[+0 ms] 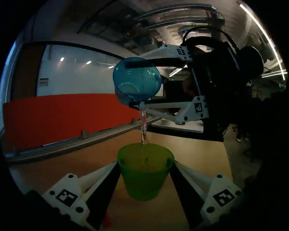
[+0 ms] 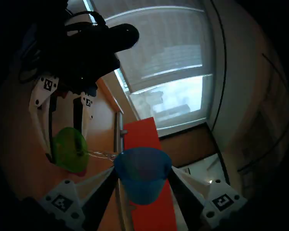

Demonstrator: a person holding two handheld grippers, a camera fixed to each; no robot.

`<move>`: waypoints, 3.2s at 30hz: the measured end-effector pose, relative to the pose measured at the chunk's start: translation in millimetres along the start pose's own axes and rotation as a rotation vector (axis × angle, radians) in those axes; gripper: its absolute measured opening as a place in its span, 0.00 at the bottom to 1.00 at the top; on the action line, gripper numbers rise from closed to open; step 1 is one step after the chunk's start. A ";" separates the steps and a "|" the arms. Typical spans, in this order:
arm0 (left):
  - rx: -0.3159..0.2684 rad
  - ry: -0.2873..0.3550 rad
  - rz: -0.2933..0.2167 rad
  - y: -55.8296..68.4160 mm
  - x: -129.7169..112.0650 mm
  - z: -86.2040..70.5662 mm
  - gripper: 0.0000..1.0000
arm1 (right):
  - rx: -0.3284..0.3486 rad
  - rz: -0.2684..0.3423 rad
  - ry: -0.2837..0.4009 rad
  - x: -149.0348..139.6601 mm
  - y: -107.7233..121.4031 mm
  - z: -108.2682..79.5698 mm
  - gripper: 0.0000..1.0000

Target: Pour water

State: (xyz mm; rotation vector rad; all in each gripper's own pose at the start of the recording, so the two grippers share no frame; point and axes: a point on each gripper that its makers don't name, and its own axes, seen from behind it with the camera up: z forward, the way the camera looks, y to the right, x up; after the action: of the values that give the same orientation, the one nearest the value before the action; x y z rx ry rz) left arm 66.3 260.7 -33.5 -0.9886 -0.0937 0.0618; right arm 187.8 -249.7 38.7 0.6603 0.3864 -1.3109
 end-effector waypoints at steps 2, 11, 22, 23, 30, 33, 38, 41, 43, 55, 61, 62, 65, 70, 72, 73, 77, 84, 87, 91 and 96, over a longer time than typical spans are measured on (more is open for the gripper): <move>0.001 0.000 0.000 0.0 0.3 -0.3 0.85 | -0.002 -0.008 0.000 -0.1 1.1 0.7 0.89; 0.001 0.003 -0.002 -0.7 0.2 -0.6 0.85 | -0.019 -0.051 0.000 1.3 7.9 2.2 0.89; 0.002 0.004 -0.002 -1.2 1.1 -0.5 0.85 | -0.035 -0.112 0.001 1.5 12.7 5.7 0.89; 0.002 0.004 -0.002 -1.1 1.3 -0.5 0.85 | -0.036 -0.116 0.001 1.5 12.9 5.9 0.89; 0.000 0.006 -0.004 -0.7 1.0 0.4 0.85 | -0.046 -0.151 0.005 2.8 14.3 6.5 0.89; 0.001 0.006 -0.005 -0.6 1.3 0.6 0.85 | -0.049 -0.169 0.006 3.4 14.3 6.5 0.89; -0.001 0.008 -0.006 -0.4 2.5 1.1 0.85 | -0.052 -0.194 0.009 5.3 13.2 6.4 0.89; -0.002 0.008 -0.006 -0.3 3.3 1.5 0.85 | -0.057 -0.210 0.011 6.4 13.3 5.9 0.89; -0.002 0.008 -0.006 -0.1 3.5 1.7 0.85 | -0.059 -0.223 0.012 6.9 13.2 5.6 0.89; -0.002 0.010 -0.010 -0.4 3.7 4.0 0.85 | -0.071 -0.309 0.020 14.8 10.5 -0.6 0.89; -0.001 0.013 -0.017 -1.6 4.1 5.2 0.85 | -0.068 -0.349 0.025 18.3 6.4 -1.8 0.89; -0.002 0.014 -0.018 -1.9 4.1 5.4 0.85 | -0.067 -0.355 0.026 19.0 5.9 -1.7 0.89; 0.000 0.014 -0.020 -2.2 4.5 5.9 0.85 | -0.067 -0.370 0.028 20.5 5.0 -0.6 0.89; 0.001 0.015 -0.022 -2.4 4.4 5.5 0.85 | -0.066 -0.390 0.028 21.7 3.2 0.2 0.89; 0.001 0.016 -0.023 -2.5 4.5 5.4 0.85 | -0.066 -0.393 0.029 22.2 2.8 0.2 0.89; 0.001 0.016 -0.024 -2.6 4.8 5.4 0.85 | -0.066 -0.394 0.030 22.5 2.8 0.1 0.89; 0.001 0.016 -0.023 -2.1 5.4 5.1 0.85 | -0.068 -0.393 0.031 23.2 3.4 -0.4 0.89; 0.003 0.017 -0.023 -1.9 6.9 4.0 0.85 | -0.071 -0.375 0.031 22.6 4.9 -1.0 0.89; 0.004 0.019 -0.023 -2.0 7.4 3.4 0.85 | -0.069 -0.332 0.034 22.0 4.9 -1.3 0.89; 0.002 0.021 -0.025 -1.6 7.8 2.6 0.85 | -0.059 -0.207 0.042 19.7 3.9 -2.7 0.89; 0.006 0.019 -0.023 -2.8 7.1 1.5 0.85 | -0.054 -0.035 0.047 14.4 3.9 -5.6 0.89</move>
State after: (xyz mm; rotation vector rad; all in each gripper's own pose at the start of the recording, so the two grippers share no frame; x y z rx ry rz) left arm 73.2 261.1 -30.0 -0.9818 -0.0872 0.0320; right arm 195.5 -256.5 26.5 0.6428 0.4719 -1.3150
